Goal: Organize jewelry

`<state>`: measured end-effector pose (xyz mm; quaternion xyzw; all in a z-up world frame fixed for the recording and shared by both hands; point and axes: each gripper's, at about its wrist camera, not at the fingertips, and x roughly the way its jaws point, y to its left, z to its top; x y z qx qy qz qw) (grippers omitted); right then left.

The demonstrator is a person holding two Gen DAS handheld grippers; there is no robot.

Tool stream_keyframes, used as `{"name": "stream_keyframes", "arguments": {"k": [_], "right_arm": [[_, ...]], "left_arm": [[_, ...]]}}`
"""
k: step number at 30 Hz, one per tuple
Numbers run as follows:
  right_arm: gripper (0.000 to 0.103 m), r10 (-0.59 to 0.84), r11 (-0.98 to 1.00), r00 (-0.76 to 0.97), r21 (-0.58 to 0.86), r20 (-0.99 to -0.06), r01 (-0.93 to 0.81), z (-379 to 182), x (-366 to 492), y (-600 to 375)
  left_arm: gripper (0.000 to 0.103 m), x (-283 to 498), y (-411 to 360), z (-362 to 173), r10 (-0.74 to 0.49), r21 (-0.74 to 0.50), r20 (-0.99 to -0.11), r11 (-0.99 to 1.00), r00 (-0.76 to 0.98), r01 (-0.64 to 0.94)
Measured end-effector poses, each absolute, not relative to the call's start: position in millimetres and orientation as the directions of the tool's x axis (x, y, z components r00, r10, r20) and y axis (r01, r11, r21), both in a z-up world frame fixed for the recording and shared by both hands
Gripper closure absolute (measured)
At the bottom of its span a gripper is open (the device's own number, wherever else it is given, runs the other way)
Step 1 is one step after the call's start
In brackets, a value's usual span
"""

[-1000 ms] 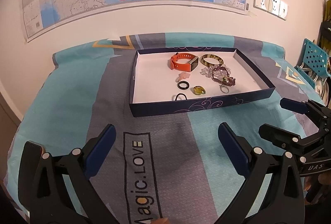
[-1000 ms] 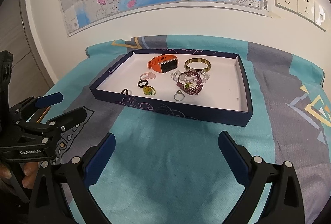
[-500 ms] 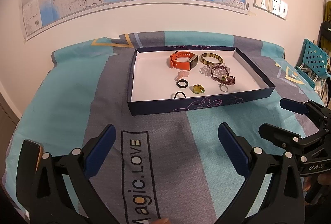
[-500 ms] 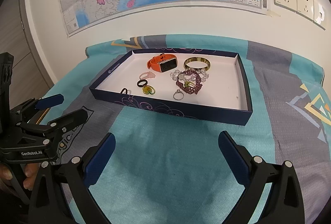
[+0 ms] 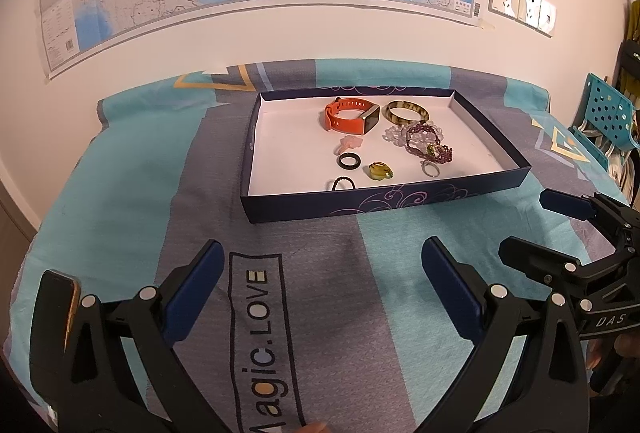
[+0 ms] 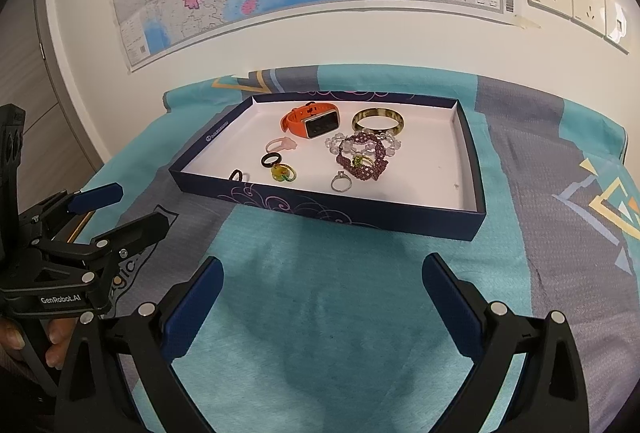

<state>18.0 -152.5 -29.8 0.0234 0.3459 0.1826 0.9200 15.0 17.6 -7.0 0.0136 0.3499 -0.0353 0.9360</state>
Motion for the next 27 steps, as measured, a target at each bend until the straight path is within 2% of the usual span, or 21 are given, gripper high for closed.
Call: {"name": "stream_keyframes", "arguments": {"k": [27], "right_arm": [[0.007,0.357,0.930,0.681,0.180,-0.639,-0.319,-34.6,22.3,-152.0]], "left_arm": [[0.006,19.1,16.4,-12.1,-0.065,-0.009,-0.669,0.997,0.740,0.080]]}}
